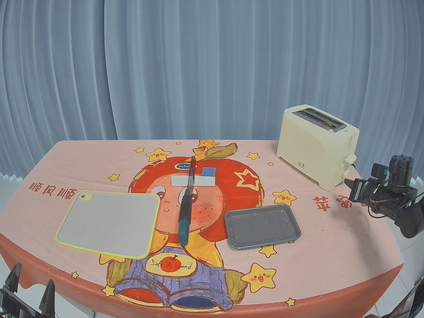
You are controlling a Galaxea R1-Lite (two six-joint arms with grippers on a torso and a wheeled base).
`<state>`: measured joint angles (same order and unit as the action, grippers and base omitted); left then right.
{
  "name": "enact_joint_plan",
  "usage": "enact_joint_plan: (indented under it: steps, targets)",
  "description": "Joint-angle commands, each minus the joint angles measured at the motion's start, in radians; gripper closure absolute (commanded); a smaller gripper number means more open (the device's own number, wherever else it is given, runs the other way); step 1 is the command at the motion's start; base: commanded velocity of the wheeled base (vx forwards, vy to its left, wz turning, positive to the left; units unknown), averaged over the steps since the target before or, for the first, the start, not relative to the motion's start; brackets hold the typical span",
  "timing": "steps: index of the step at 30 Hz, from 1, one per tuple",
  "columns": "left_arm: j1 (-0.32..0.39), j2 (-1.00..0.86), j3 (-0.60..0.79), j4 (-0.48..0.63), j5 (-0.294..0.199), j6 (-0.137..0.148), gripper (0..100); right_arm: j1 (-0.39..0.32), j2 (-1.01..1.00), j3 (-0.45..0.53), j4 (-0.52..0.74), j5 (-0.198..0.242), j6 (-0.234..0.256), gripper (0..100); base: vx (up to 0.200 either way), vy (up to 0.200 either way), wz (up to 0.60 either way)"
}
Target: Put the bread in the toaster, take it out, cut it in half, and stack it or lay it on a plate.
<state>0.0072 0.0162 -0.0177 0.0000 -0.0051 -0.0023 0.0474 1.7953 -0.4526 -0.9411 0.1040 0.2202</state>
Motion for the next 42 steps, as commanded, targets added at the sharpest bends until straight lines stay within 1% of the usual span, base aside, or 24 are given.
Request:
enact_joint_plan:
  steps: [1, 3, 6, 9, 18, 33, 42]
  targets:
    - [0.000, -0.016, 0.018, 0.000, -0.001, -0.001, 0, 0.003, -0.111, -0.104, 0.146, -0.026, -0.005, 100, 0.000, 0.000, 0.00]
    - [0.000, -0.016, 0.016, 0.000, -0.001, -0.001, 0, -0.003, -0.106, -0.115, 0.182, -0.047, -0.005, 100, 0.000, 0.000, 0.00]
    - [0.000, -0.016, 0.018, 0.000, -0.001, -0.001, 0, -0.009, -0.100, -0.117, 0.203, -0.050, -0.004, 100, 0.000, 0.000, 0.00]
    - [0.000, -0.016, 0.018, 0.000, -0.001, -0.001, 0, -0.015, -0.086, -0.117, 0.203, -0.049, 0.004, 100, 0.000, 0.000, 0.00]
    - [0.000, -0.016, 0.018, 0.000, -0.001, -0.001, 0, -0.028, 0.007, -0.126, 0.191, -0.050, 0.004, 100, 0.000, 0.000, 0.00]
    - [0.000, -0.016, 0.018, 0.000, 0.001, -0.001, 0, -0.024, 0.061, -0.201, 0.199, -0.052, 0.002, 100, 0.000, 0.000, 0.00]
    - [0.000, -0.016, 0.018, 0.000, -0.001, -0.001, 0, -0.028, 0.098, -0.242, 0.203, -0.064, -0.002, 100, 0.000, 0.000, 0.00]
